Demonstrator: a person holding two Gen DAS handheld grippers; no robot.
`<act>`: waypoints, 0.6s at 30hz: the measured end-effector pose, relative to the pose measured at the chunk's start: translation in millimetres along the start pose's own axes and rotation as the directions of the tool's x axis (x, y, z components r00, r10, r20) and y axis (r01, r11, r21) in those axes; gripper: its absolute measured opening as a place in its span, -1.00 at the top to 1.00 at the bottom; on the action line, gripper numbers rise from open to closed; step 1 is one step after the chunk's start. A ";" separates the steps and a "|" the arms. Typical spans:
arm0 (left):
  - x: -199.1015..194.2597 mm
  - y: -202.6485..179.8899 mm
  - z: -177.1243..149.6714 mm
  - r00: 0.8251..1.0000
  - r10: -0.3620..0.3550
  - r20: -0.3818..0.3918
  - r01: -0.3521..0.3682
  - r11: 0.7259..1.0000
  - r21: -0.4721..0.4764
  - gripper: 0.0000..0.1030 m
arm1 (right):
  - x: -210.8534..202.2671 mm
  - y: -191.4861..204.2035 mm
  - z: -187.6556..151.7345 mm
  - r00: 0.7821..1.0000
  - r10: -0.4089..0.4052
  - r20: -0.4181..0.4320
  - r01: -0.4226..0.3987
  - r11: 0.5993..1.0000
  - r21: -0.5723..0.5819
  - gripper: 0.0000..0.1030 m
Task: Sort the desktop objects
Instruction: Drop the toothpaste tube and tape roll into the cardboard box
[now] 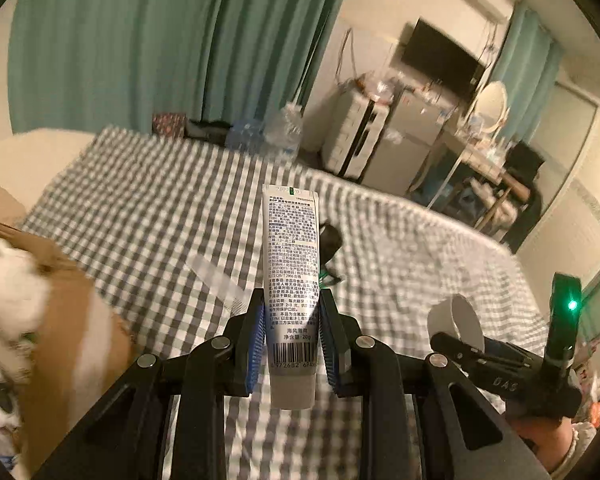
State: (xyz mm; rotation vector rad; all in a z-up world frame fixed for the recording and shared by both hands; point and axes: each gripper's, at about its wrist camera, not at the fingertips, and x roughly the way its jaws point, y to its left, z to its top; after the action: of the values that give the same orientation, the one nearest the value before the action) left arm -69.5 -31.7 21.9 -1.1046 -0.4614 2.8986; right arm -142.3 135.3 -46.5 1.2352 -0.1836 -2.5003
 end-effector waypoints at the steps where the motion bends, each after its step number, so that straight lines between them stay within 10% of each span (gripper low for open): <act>1: -15.8 -1.4 3.4 1.000 -0.006 0.022 0.006 1.000 -0.004 0.50 | -16.6 15.4 7.3 0.999 0.016 0.030 -0.015 0.999 -0.033 -0.59; 10: -143.2 54.8 37.4 0.975 0.157 0.158 -0.161 0.987 0.013 0.50 | -95.0 190.7 32.6 0.947 0.289 0.138 -0.249 0.935 -0.253 -0.60; 18: -152.7 146.3 -8.1 0.948 0.292 0.127 -0.279 0.954 -0.111 0.50 | -24.2 308.1 -3.7 0.914 0.404 -0.037 -0.401 0.885 -0.236 -0.60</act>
State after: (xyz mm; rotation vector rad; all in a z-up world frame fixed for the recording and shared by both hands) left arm 65.0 -186.1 75.4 -1.0599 -0.4790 3.2566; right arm -49.5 -143.0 50.7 0.9677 -0.1219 -2.0985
